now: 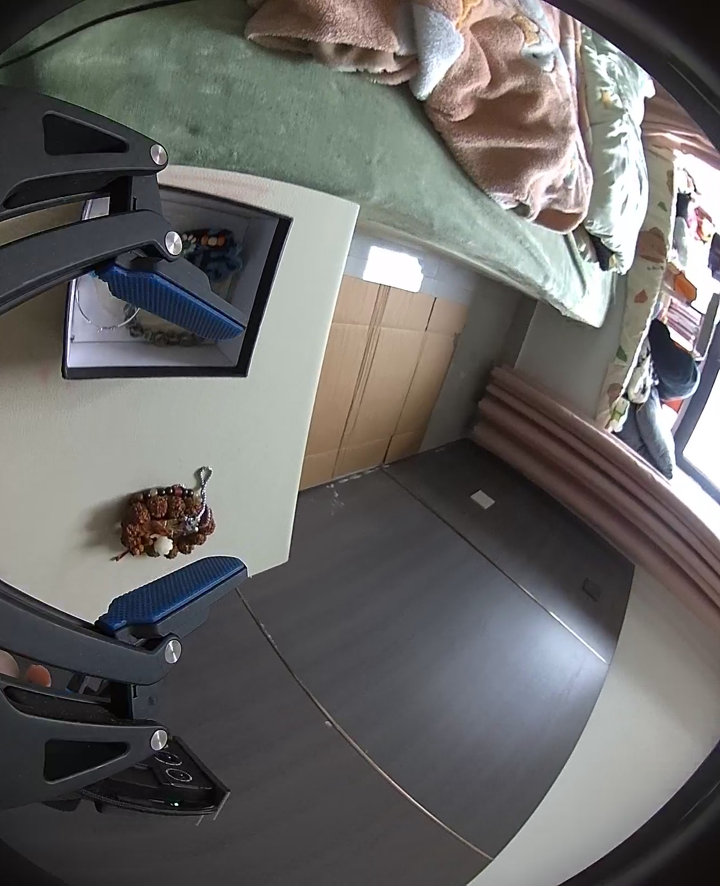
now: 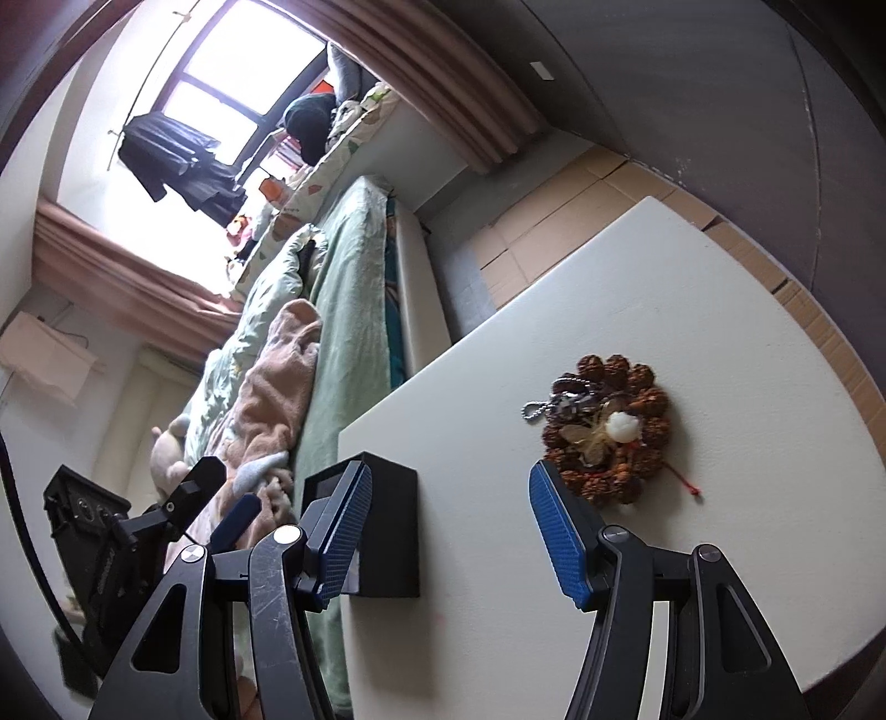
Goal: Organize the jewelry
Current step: 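Move the left tool back to the brown bead bracelet and close on it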
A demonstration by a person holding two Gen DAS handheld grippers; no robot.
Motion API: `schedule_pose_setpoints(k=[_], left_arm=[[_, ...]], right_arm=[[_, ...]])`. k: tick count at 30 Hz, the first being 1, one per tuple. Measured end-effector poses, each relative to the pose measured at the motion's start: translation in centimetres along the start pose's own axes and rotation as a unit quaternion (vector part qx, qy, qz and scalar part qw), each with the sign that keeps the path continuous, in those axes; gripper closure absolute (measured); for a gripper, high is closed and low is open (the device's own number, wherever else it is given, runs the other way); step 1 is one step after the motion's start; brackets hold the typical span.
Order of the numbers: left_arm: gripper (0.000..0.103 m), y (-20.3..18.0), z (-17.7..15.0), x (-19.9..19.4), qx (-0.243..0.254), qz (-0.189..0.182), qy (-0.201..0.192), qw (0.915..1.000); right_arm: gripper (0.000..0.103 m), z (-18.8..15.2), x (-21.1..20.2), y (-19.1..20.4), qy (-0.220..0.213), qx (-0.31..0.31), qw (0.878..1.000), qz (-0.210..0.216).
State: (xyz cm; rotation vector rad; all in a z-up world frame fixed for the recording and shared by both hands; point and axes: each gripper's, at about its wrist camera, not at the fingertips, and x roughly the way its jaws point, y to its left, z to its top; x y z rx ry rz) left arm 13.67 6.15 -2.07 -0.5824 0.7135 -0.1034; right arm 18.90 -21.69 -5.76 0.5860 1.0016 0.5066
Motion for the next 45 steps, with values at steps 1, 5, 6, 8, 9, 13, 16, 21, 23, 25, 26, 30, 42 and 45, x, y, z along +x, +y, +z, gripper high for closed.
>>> schedule_pose_setpoints(k=[1,5,6,8,9,13,16,21,23,25,26,30,42,45], left_arm=[[0.022,-0.4,-0.2,0.3,0.004,-0.001,0.003,1.0000],[0.022,-2.1,-0.9,1.7,0.027,-0.008,0.014,0.9995],[0.023,-2.5,-1.1,2.1,0.032,-0.009,0.017,0.9993],[0.027,-3.2,-1.4,3.0,0.040,-0.013,0.025,0.9988],[0.030,-3.5,-1.6,3.4,0.043,-0.015,0.030,0.9985],[0.041,-4.1,-2.1,5.0,0.054,-0.017,0.045,0.9974],[0.048,-4.2,-2.3,6.0,0.055,-0.014,0.056,0.9968],[0.054,-5.0,-2.6,8.0,0.066,-0.016,0.074,0.9950],[0.055,-5.5,-2.7,8.9,0.074,-0.020,0.082,0.9937],[0.057,-5.9,-2.8,9.9,0.079,-0.022,0.091,0.9924],[0.058,-6.0,-2.8,10.4,0.079,-0.024,0.096,0.9919],[0.060,-6.8,-2.9,12.1,0.088,-0.027,0.113,0.9894],[0.061,-9.5,-5.7,16.2,0.185,0.027,0.140,0.9724],[0.068,-9.5,-6.4,16.7,0.208,0.055,0.140,0.9665]], right_arm=[[0.043,0.1,-0.2,-0.4,-0.001,0.005,1.000,-0.006],[0.043,0.6,-0.7,-2.1,0.000,0.033,0.999,-0.031],[0.043,0.7,-0.7,-2.5,0.001,0.040,0.998,-0.038],[0.043,1.0,-0.6,-3.2,0.000,0.051,0.997,-0.050],[0.043,1.2,-0.6,-3.6,0.000,0.056,0.997,-0.057],[0.043,1.9,-0.2,-4.8,0.005,0.064,0.995,-0.081],[0.044,2.3,0.6,-5.1,0.018,0.061,0.994,-0.085],[0.044,2.7,1.3,-5.7,0.025,0.070,0.993,-0.086],[0.044,3.1,1.3,-6.1,0.023,0.079,0.993,-0.088],[0.044,3.3,1.4,-6.3,0.020,0.092,0.991,-0.090],[0.044,3.4,1.4,-6.7,0.019,0.100,0.991,-0.090],[0.044,3.9,1.3,-7.7,0.014,0.128,0.988,-0.088],[0.044,4.9,1.8,-9.3,0.018,0.175,0.982,-0.064],[0.044,4.8,1.8,-9.4,0.022,0.175,0.982,-0.062]])
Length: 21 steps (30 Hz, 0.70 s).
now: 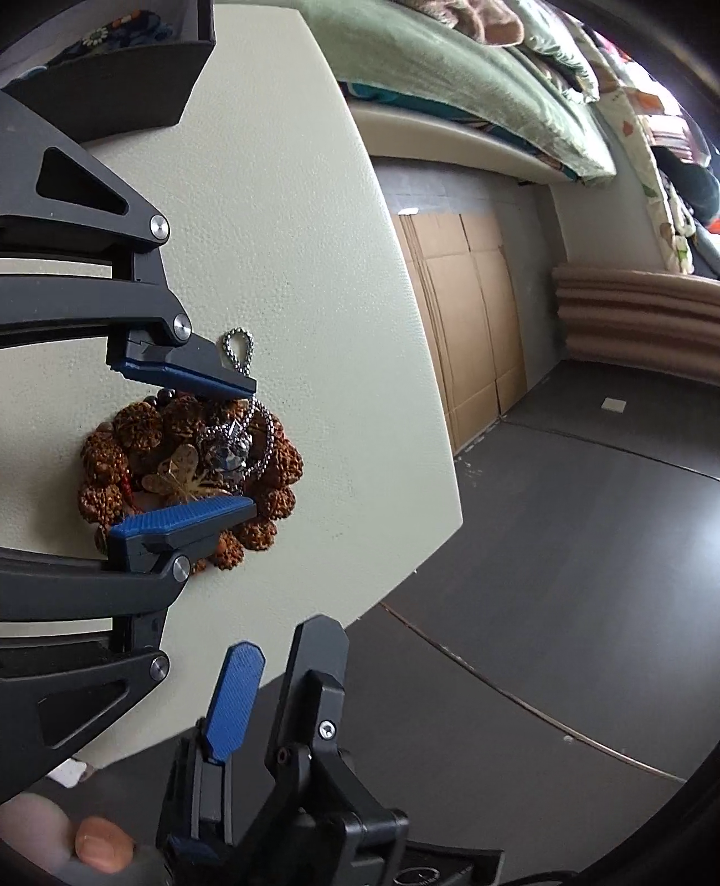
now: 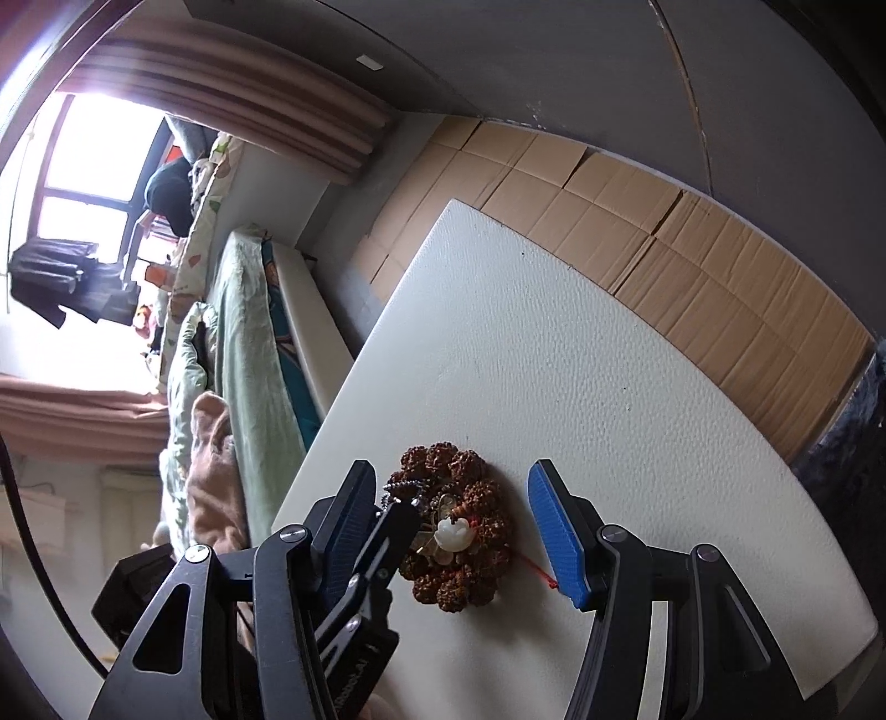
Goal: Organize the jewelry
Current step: 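Move the left tool back to the brown bead bracelet and close on it, then lift the brown bead bracelet with the left tool while the right tool grasps it too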
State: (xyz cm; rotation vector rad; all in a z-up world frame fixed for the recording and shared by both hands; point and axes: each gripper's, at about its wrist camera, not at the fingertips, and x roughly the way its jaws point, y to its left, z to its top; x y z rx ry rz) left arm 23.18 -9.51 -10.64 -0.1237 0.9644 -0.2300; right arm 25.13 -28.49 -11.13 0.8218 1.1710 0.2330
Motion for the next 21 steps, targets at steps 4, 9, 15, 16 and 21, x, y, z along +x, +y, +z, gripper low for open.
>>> schedule_pose_setpoints(k=[4,9,15,16,21], left_arm=[[0.078,0.3,-0.4,-0.1,0.004,0.006,-0.010,0.9999],[0.087,0.8,0.0,-1.6,-0.006,-0.013,-0.030,0.9994],[0.087,2.2,0.8,-3.8,-0.040,-0.040,-0.055,0.9969],[0.087,2.5,1.0,-4.3,-0.044,-0.043,-0.060,0.9963],[0.087,3.4,1.4,-6.7,-0.063,-0.058,-0.084,0.9927]], right_arm=[[0.044,-0.1,-0.1,0.0,0.000,0.001,1.000,0.001],[0.044,-0.2,-0.1,0.0,0.001,-0.001,1.000,-0.001],[0.044,-0.4,0.3,0.3,0.006,-0.012,1.000,-0.009],[0.044,-0.5,0.4,0.4,0.007,-0.015,1.000,-0.011],[0.044,-0.9,0.9,1.2,0.012,-0.040,0.999,-0.026]])
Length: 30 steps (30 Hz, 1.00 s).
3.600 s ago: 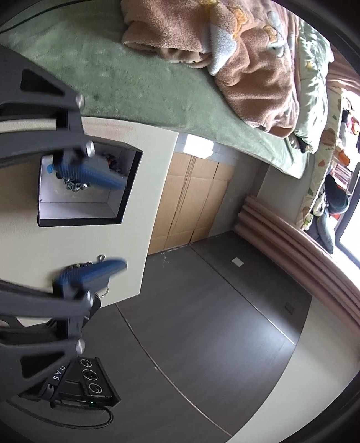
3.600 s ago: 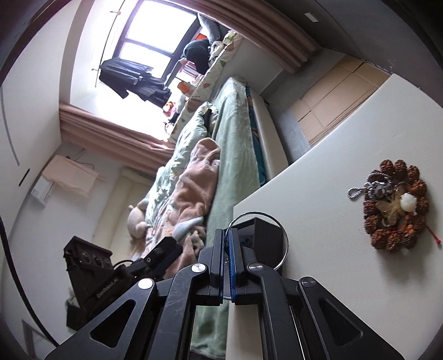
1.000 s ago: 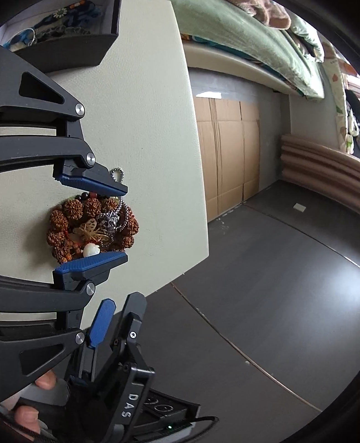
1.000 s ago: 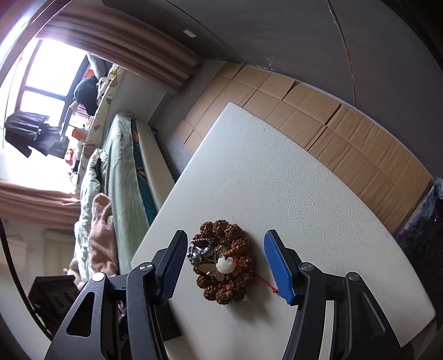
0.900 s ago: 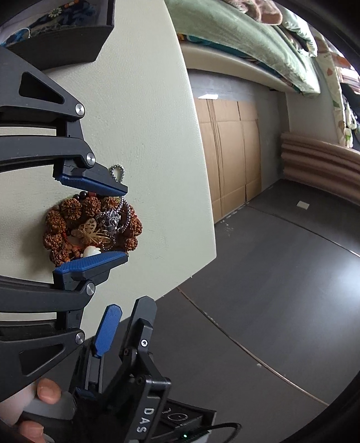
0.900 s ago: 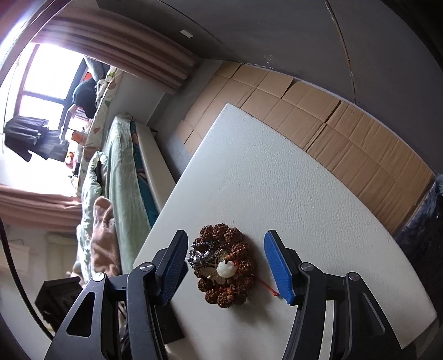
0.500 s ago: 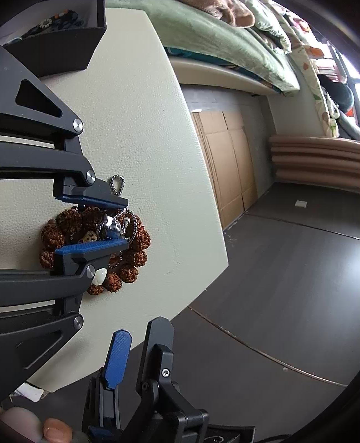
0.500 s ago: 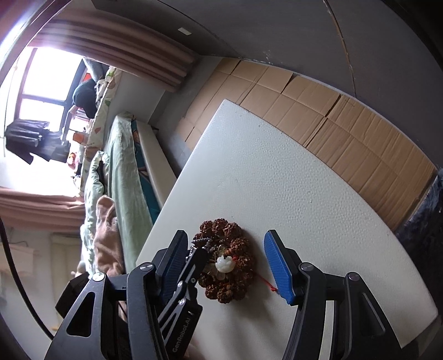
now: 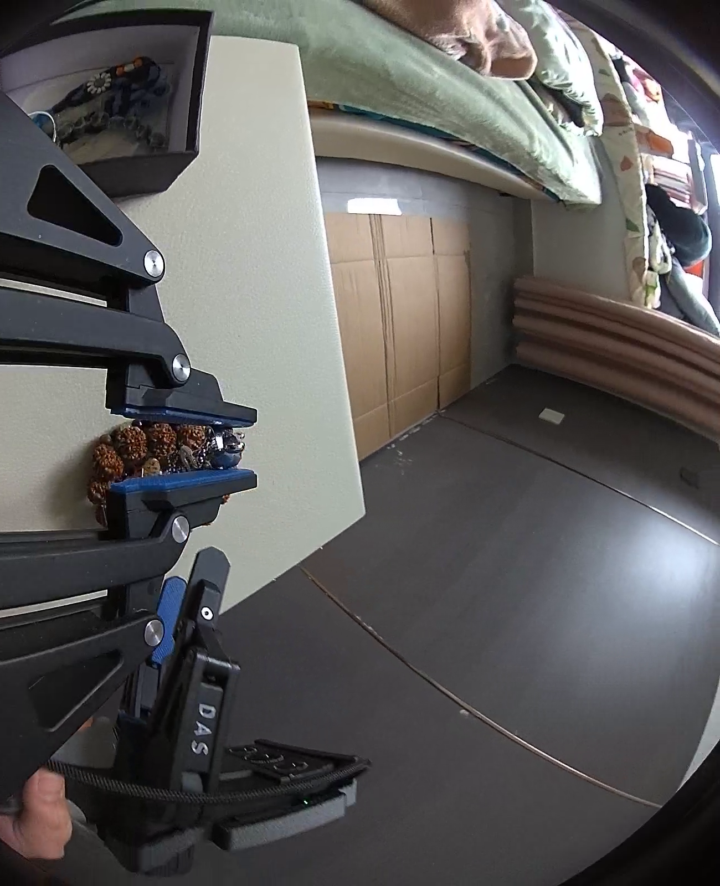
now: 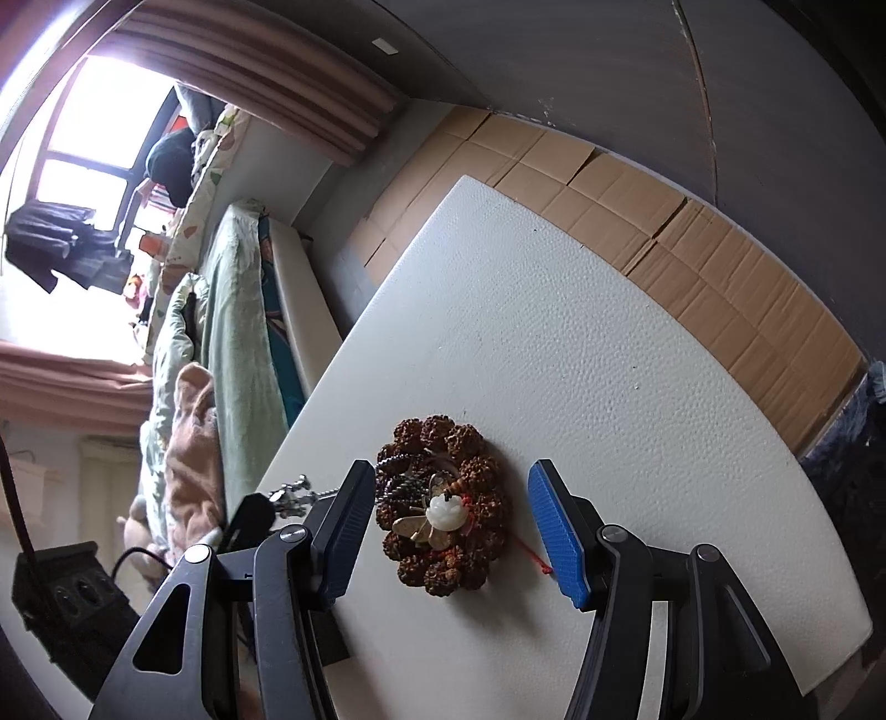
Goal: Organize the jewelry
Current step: 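Lift the brown bead bracelet with the left tool while the right tool grasps it too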
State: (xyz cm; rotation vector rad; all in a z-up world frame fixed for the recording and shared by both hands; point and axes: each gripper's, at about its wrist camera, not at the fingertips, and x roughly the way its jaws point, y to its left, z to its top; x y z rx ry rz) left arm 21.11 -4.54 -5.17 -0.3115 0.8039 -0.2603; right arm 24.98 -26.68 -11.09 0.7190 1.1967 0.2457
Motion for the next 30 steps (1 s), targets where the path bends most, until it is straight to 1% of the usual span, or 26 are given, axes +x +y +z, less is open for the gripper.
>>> schedule_pose_setpoints(k=[3,7,9,10,14,16,18,20,21,22,23,26,27,30], left_arm=[[0.087,0.4,0.6,-1.9,-0.010,-0.008,-0.020,0.9997],[0.088,0.7,1.4,-4.9,-0.021,-0.018,-0.051,0.9983],[0.088,0.8,1.7,-6.2,-0.024,-0.020,-0.065,0.9974],[0.088,0.9,1.8,-6.9,-0.026,-0.020,-0.072,0.9969],[0.088,1.5,2.2,-8.9,-0.033,-0.020,-0.091,0.9951],[0.088,1.8,2.2,-9.6,-0.040,-0.020,-0.098,0.9942],[0.088,2.2,2.1,-10.5,-0.045,-0.019,-0.105,0.9933],[0.088,2.4,2.1,-11.6,-0.049,-0.018,-0.116,0.9919],[0.088,2.5,2.1,-12.3,-0.049,-0.018,-0.123,0.9911],[0.088,2.6,2.2,-13.0,-0.050,-0.018,-0.130,0.9900],[0.088,2.6,2.2,-13.7,-0.051,-0.018,-0.138,0.9889],[0.088,2.7,2.0,-15.7,-0.052,-0.023,-0.158,0.9857],[0.088,2.7,2.0,-16.2,-0.053,-0.024,-0.164,0.9847],[0.088,2.5,1.8,-17.6,-0.055,-0.024,-0.177,0.9824]], right_arm=[[0.044,-0.2,0.4,0.5,-0.001,-0.019,1.000,-0.017],[0.044,0.0,1.5,1.3,-0.008,-0.051,0.997,-0.061],[0.044,0.1,2.2,1.7,-0.013,-0.071,0.994,-0.083],[0.046,0.1,2.5,1.9,-0.016,-0.081,0.992,-0.092],[0.049,-0.4,3.1,2.9,-0.024,-0.124,0.985,-0.115],[0.052,-1.0,3.4,3.2,-0.020,-0.140,0.982,-0.125],[0.057,-1.6,3.5,3.7,-0.026,-0.166,0.974,-0.150],[0.057,-2.1,3.4,4.0,-0.025,-0.181,0.970,-0.160],[0.061,-2.4,3.4,4.1,-0.022,-0.187,0.968,-0.167],[0.069,-2.6,3.3,4.2,-0.021,-0.194,0.965,-0.175],[0.071,-2.9,3.2,4.3,-0.019,-0.198,0.963,-0.181],[0.072,-3.4,2.7,4.0,-0.015,-0.199,0.964,-0.175],[0.078,-3.5,2.4,3.8,-0.012,-0.195,0.966,-0.168],[0.079,-3.5,1.6,3.1,-0.008,-0.181,0.974,-0.139]])
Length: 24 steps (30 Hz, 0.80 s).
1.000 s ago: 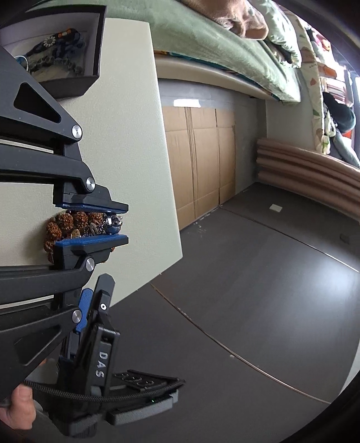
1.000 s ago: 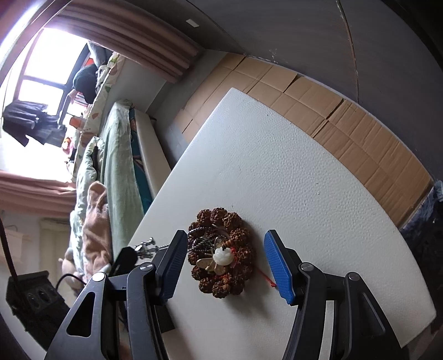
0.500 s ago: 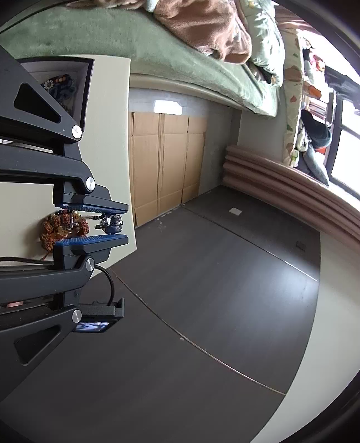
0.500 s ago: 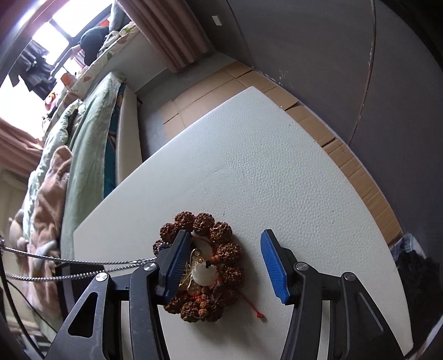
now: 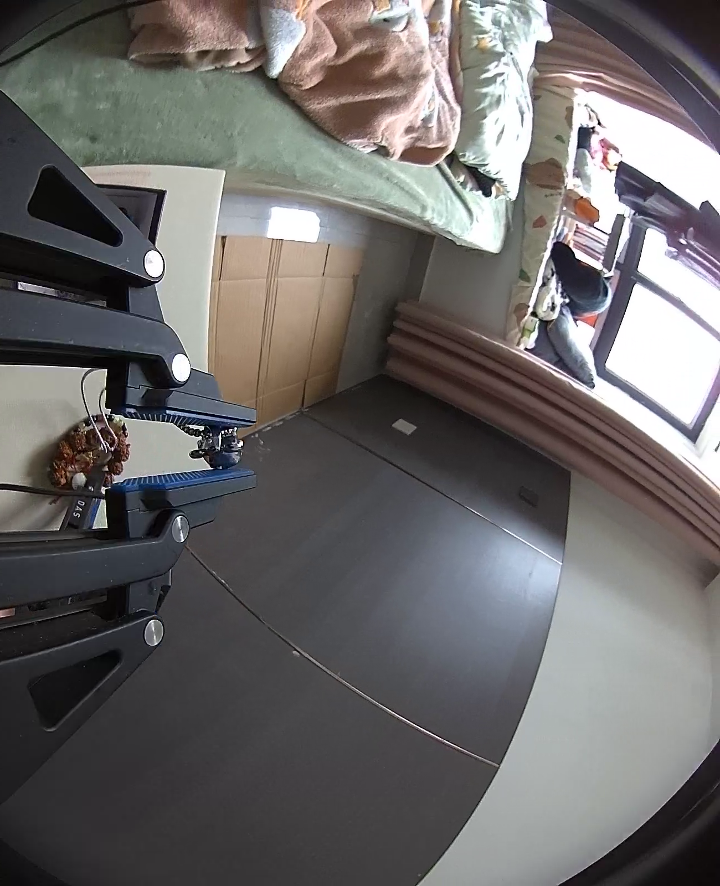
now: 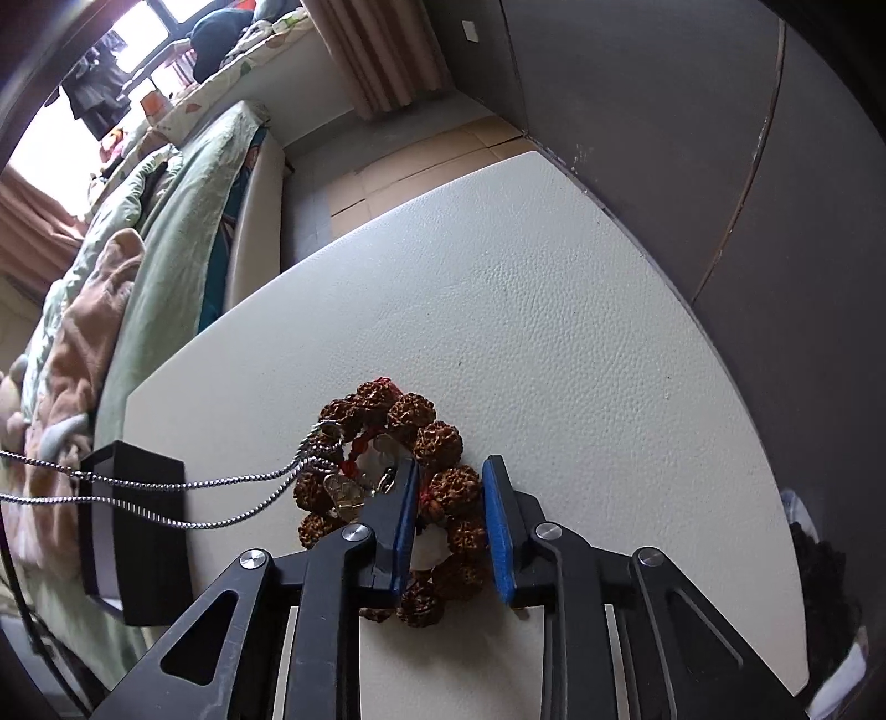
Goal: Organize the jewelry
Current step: 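Lift the brown bead bracelet with the left tool while the right tool grasps it too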
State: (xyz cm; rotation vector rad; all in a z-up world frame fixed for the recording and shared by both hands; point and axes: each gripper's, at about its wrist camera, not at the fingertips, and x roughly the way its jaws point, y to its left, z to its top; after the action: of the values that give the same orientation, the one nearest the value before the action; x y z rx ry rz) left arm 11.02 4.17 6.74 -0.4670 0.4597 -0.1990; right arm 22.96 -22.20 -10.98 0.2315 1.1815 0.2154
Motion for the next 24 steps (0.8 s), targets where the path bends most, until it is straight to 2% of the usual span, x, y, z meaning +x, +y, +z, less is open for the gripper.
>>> schedule_pose_setpoints(k=[8,14,24], left_arm=[[0.088,-1.0,1.1,-3.6,0.010,-0.003,-0.037,0.9992],[0.088,-1.6,1.7,-5.2,0.026,0.003,-0.051,0.9984],[0.088,-2.5,3.7,-7.6,0.048,0.027,-0.067,0.9962]], right_arm=[[0.079,-0.4,-3.8,-0.5,-0.045,0.015,0.996,0.079],[0.080,-0.2,-5.5,1.5,-0.069,0.003,0.989,0.133],[0.080,-0.3,-6.3,4.8,-0.079,-0.010,0.976,0.204]])
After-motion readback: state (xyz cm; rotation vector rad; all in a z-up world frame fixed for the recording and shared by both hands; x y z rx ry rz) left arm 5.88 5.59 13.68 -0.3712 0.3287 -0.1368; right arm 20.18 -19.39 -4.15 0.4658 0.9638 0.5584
